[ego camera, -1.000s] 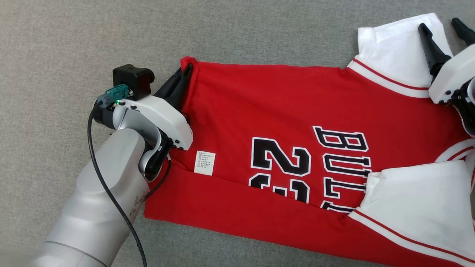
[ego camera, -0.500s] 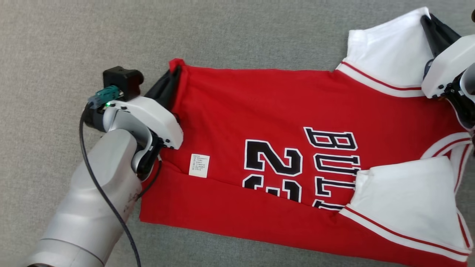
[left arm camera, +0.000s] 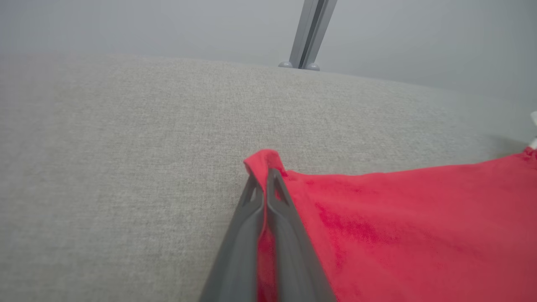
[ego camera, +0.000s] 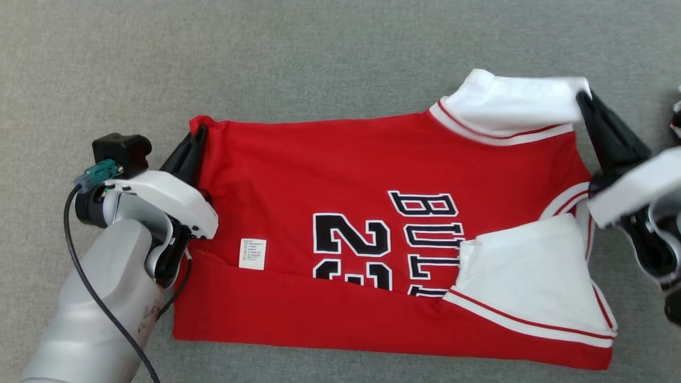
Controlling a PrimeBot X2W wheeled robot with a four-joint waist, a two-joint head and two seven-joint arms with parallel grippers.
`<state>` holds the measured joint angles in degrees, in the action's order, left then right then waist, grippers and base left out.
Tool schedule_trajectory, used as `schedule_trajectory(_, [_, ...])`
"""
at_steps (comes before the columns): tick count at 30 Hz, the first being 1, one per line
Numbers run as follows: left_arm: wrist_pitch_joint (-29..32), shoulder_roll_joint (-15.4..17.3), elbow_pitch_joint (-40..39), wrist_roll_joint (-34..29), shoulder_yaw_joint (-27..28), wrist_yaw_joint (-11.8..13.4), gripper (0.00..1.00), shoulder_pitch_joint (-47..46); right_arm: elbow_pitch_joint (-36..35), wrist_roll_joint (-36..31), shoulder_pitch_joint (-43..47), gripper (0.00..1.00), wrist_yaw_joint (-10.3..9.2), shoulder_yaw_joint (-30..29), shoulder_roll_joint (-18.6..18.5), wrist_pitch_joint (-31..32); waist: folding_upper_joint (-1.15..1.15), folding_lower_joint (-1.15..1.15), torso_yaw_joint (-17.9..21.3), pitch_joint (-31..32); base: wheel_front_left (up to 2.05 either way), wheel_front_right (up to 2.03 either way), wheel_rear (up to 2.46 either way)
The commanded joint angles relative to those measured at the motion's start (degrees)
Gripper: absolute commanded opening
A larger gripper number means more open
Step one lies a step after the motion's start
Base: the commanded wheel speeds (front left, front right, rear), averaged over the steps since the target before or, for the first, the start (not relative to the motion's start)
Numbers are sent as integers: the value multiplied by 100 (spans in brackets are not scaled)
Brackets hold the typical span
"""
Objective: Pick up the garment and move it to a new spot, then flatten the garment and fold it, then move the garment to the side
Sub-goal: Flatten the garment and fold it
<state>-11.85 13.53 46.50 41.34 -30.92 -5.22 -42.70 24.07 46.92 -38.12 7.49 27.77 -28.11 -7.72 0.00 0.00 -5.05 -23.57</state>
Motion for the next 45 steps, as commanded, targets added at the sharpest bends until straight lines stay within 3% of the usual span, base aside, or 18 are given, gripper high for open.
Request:
schedule_trajectory(1, [9,72,-90,50,34,25,0,114,-202,41,313,0,2,-93,-77,-66,0,0,104,114,0,0,0])
schedule_trajectory(8, [135,468,-768,124,104,254,0,716,-1221,27,1808,0,2,-702,35,71,0,0,265,368,0,0,0])
schedule_trajectory(19, [687,1058,-2500,352,222,913,0,1964,-2679,-446,3631,0,2,-1645,738,942,0,0,262,558,0,0,0])
schedule_trajectory(30, [1038,1212,-3005,650,336,1316,0,2638,-2964,-835,4393,0,2,-1961,1205,1728,0,0,328,674,0,0,0])
schedule_trajectory(31, [1018,1203,-3009,679,361,1358,41,2682,-2960,-809,4436,44,2,-1962,1265,1766,0,0,340,691,0,0,0])
schedule_trajectory(32, [994,1189,-3017,693,379,1392,97,2720,-2990,-854,4439,70,2,-2012,1297,1707,0,0,352,706,0,0,0])
schedule_trajectory(33, [973,1185,-3030,698,399,1430,100,2770,-3030,-862,4440,100,2,-2065,1346,1646,0,0,366,724,0,0,0])
schedule_trajectory(40, [435,1286,-3281,511,705,1942,100,3049,-3465,-972,4485,100,2,-2470,1568,963,0,0,463,906,0,0,0])
schedule_trajectory(45, [-66,1278,-3822,170,857,2299,100,2985,-3637,-1556,4078,100,2,-3115,2030,387,0,0,488,1016,0,0,0])
